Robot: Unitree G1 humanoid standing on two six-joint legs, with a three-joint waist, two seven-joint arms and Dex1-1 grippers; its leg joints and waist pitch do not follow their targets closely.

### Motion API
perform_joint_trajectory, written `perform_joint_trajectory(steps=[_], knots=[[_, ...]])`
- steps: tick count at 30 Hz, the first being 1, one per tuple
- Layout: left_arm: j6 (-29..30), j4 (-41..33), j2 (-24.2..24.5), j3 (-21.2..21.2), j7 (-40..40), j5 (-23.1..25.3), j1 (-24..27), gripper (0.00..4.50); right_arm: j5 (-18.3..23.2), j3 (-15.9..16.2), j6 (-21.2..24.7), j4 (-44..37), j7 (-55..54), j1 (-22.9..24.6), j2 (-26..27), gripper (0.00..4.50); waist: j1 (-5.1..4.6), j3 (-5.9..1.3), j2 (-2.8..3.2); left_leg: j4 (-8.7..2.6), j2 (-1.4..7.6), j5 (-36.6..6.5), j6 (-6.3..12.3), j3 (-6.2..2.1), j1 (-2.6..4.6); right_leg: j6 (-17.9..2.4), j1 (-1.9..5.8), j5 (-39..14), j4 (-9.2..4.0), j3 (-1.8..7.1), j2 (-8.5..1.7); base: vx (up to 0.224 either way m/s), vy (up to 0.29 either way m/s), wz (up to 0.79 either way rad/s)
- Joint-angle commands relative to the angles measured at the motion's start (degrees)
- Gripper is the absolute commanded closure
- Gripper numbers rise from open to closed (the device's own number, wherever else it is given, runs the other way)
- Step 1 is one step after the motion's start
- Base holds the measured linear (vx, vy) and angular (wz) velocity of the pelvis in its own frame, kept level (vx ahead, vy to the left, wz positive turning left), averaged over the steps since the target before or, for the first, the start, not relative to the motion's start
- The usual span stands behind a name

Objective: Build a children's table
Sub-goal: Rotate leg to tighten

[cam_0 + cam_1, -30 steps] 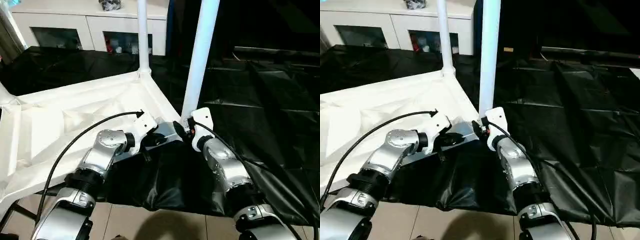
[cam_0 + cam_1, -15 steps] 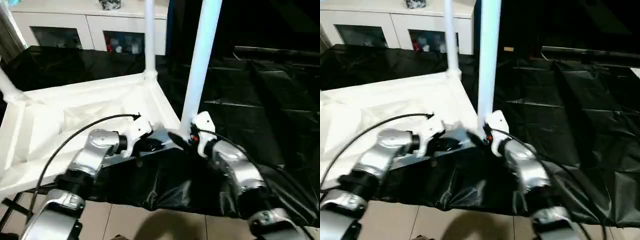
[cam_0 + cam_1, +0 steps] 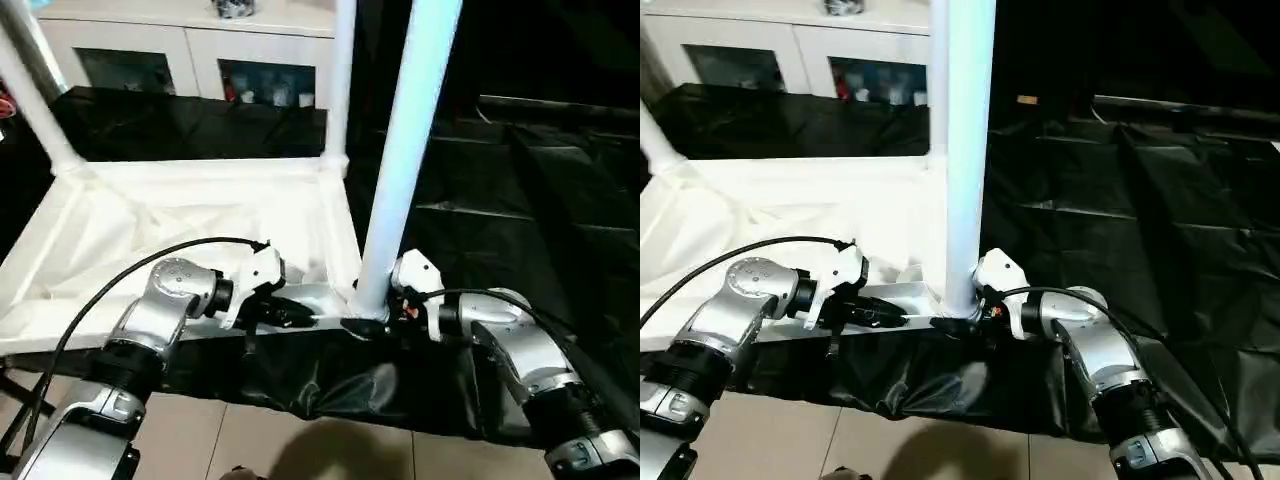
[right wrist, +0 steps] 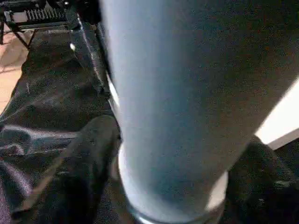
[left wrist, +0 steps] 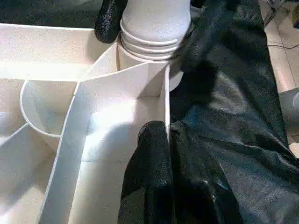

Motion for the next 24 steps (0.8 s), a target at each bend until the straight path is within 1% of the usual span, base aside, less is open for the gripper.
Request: perform_joint_trajectory(steps=[1,3,4,6,7,11,12,13,14,15,16,17,19,20,21,22,23,24], knots=[[-0.7,-1.9,-1.2,0.2,0.5,-1.8,-1.1,4.50,-0.1,3.4,-0.3,-1.1,2.3,0.5,1.2,1.34,-0.14,-3.63,-0.62,-3.44,1.35,-12.5,1.78,-0.03,0.84,-11.9,2.51,-11.2,-4.14,2.19,-3.86,0.000,0.000,0.00],[-0.7,-2.1,-1.1,0.1,0.5,-2.0,-0.9,4.50,-0.2,3.5,-0.4,-1.1,2.4,0.6,1.3,1.53,-0.10,-3.73,-0.65,-3.36,1.31,-11.7,1.89,-0.02,0.81,-12.0,2.59,-10.0,-3.99,2.18,-3.84,0.000,0.000,0.00],[-0.8,-2.1,-0.9,0.0,0.7,-1.9,-0.7,4.50,-0.3,3.5,-0.4,-1.1,2.3,0.6,1.4,1.57,-0.08,-3.69,-0.35,-3.35,1.29,-11.7,1.90,-0.03,0.81,-12.1,2.53,-9.8,-3.99,2.19,-3.82,0.000,0.000,0.00],[-1.2,-1.8,-0.6,0.1,0.8,-1.6,-0.6,4.50,-0.2,3.4,0.0,-1.4,2.0,0.6,1.6,1.72,-0.19,-3.72,-0.62,-3.33,1.27,-11.6,1.96,0.01,0.77,-12.1,2.61,-9.4,-4.00,2.15,-3.77,0.000,0.000,0.00],[-1.4,-1.6,-0.4,0.2,0.8,-1.5,-0.6,4.50,-0.1,3.2,0.2,-1.5,1.8,0.6,1.7,1.76,-0.15,-3.70,-0.54,-3.36,1.27,-11.7,1.93,-0.01,0.76,-12.1,2.62,-9.6,-4.00,2.14,-3.80,0.000,0.000,0.00],[-1.8,-0.7,-0.3,0.8,2.2,-1.0,-1.1,4.50,-0.2,3.2,0.3,-1.5,1.1,0.7,1.9,1.77,-0.23,-3.64,-0.61,-3.38,1.29,-12.2,1.72,-0.02,0.80,-11.7,2.56,-11.0,-4.12,2.16,-3.80,0.000,0.000,0.00],[-1.9,0.2,-0.6,1.0,4.0,-0.3,-1.6,4.50,-0.3,2.8,-0.1,-1.1,0.1,0.8,2.4,1.78,-0.24,-3.65,-0.59,-3.37,1.29,-12.2,1.67,-0.02,0.83,-11.7,2.53,-11.0,-4.12,2.16,-3.78,0.000,0.000,0.00],[-1.5,0.9,-1.2,1.2,6.6,0.5,-2.0,4.50,-1.0,2.0,0.2,0.3,-3.2,0.6,3.5,1.78,-0.27,-3.62,-0.59,-3.43,1.29,-12.3,1.52,-0.05,0.85,-11.6,2.49,-11.3,-4.13,2.15,-3.78,0.000,0.000,0.00],[-1.5,0.9,-1.2,1.2,6.6,0.5,-2.0,4.50,-1.0,2.0,0.2,0.3,-3.2,0.6,3.5,1.78,-0.34,-3.60,-0.58,-3.41,1.26,-12.4,1.38,-0.04,0.83,-11.6,2.43,-11.4,-4.16,2.19,-3.78,0.000,0.000,0.00],[-1.0,1.3,-2.0,1.6,9.4,1.1,-2.3,4.50,-2.0,1.0,0.1,2.1,-7.5,0.2,5.0,1.78,-0.34,-3.58,-0.40,-3.46,1.19,-12.9,0.81,-0.13,0.87,-11.4,2.40,-12.3,-4.21,2.19,-3.88,0.000,0.000,0.00],[-0.9,1.6,-2.8,2.0,11.7,1.5,-2.5,4.50,-2.9,0.3,-0.3,3.7,-11.0,-0.1,6.2,1.78,-0.52,-3.50,-0.52,-3.51,1.15,-13.5,0.31,-0.14,0.92,-11.2,2.34,-13.8,-4.43,2.21,-3.94,0.000,0.000,0.00],[-0.5,1.6,-3.3,2.2,12.7,1.5,-2.5,4.50,-3.4,-0.1,-0.4,4.6,-13.1,-0.4,6.9,1.78,-0.50,-3.50,-0.51,-3.58,1.11,-14.1,-0.03,-0.20,1.05,-10.7,2.32,-15.3,-4.59,2.18,-3.94,0.000,0.000,0.00],[1.0,1.2,-6.5,2.3,18.4,2.4,-2.7,4.50,-5.6,-2.8,-0.3,10.6,-26.6,-2.4,11.9,1.78,-0.76,-3.48,-0.46,-3.70,1.16,-14.4,-0.70,-0.30,0.98,-10.4,2.22,-15.9,-4.54,2.23,-3.93,0.000,0.000,0.00],[1.0,1.2,-6.5,2.3,18.4,2.4,-2.7,4.50,-5.6,-2.8,-0.3,10.6,-26.6,-2.4,11.9,1.78,-0.88,-3.50,0.13,-3.78,1.19,-14.7,-1.32,-0.40,1.05,-10.6,2.08,-15.9,-4.43,2.22,-4.00,0.000,0.000,0.00],[1.3,1.0,-7.3,2.1,19.4,2.6,-2.7,4.50,-5.8,-3.5,0.0,11.7,-29.3,-2.9,13.1,1.78,-1.41,-3.52,-0.19,-3.87,1.07,-15.3,-1.79,-0.48,1.01,-10.5,2.22,-16.0,-4.56,2.12,-3.86,0.000,0.000,0.00],[1.9,0.7,-8.5,1.9,20.8,2.7,-2.7,4.50,-5.9,-4.1,0.4,12.7,-32.3,-3.6,14.4,1.79,-1.66,-3.56,-0.21,-3.77,1.06,-15.6,-1.66,-0.42,1.06,-10.5,2.16,-15.4,-4.52,2.20,-3.80,0.000,0.000,0.00],[2.4,0.3,-9.6,1.8,22.2,2.8,-2.5,4.50,-6.3,-4.7,0.6,13.8,-35.6,-4.2,15.8,1.79,-1.81,-3.60,0.04,-3.75,1.00,-15.3,-1.59,-0.40,1.00,-10.5,2.26,-14.5,-4.57,2.25,-3.75,0.000,0.000,0.00],[3.1,-0.2,-10.7,1.4,23.1,2.8,-2.3,4.50,-7.0,-5.2,0.9,14.9,-38.9,-4.8,17.2,1.79,-1.85,-3.66,-0.07,-3.67,0.92,-15.0,-1.34,-0.35,0.98,-10.6,2.29,-13.7,-4.53,2.26,-3.69,0.000,0.000,0.00]])
